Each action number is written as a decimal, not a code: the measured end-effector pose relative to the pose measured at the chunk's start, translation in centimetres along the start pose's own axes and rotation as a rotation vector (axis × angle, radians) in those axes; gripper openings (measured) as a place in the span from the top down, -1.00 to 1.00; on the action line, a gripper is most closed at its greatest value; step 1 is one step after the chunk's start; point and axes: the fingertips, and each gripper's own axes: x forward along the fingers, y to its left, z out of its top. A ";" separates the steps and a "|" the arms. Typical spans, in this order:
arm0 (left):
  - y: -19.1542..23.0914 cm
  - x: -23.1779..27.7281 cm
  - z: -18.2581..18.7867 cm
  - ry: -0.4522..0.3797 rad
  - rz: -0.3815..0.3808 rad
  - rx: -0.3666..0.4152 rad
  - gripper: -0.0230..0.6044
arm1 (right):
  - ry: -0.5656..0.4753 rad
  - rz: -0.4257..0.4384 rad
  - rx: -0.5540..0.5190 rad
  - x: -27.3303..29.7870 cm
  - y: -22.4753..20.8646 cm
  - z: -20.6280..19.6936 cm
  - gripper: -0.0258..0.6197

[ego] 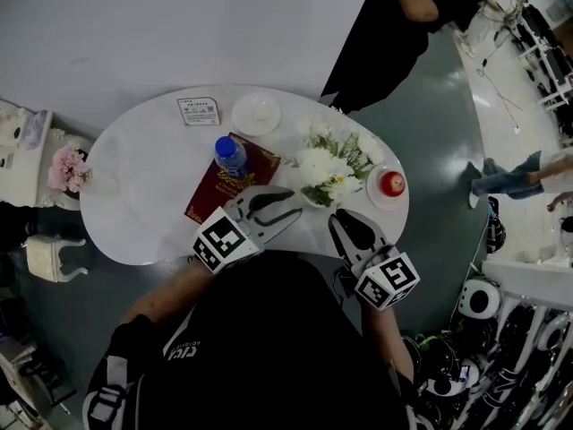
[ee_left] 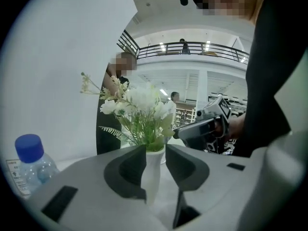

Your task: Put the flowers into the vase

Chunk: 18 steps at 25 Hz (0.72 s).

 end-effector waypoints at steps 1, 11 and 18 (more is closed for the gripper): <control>0.0 -0.3 0.1 -0.011 0.002 -0.008 0.55 | -0.001 0.003 0.001 0.0 0.2 0.0 0.66; 0.1 -2.5 2.6 -0.138 0.029 0.004 0.89 | -0.044 0.019 -0.040 0.5 2.2 -0.1 0.83; 0.3 -3.1 3.7 -0.140 0.047 -0.026 0.89 | -0.070 0.030 -0.037 0.4 2.2 0.8 0.84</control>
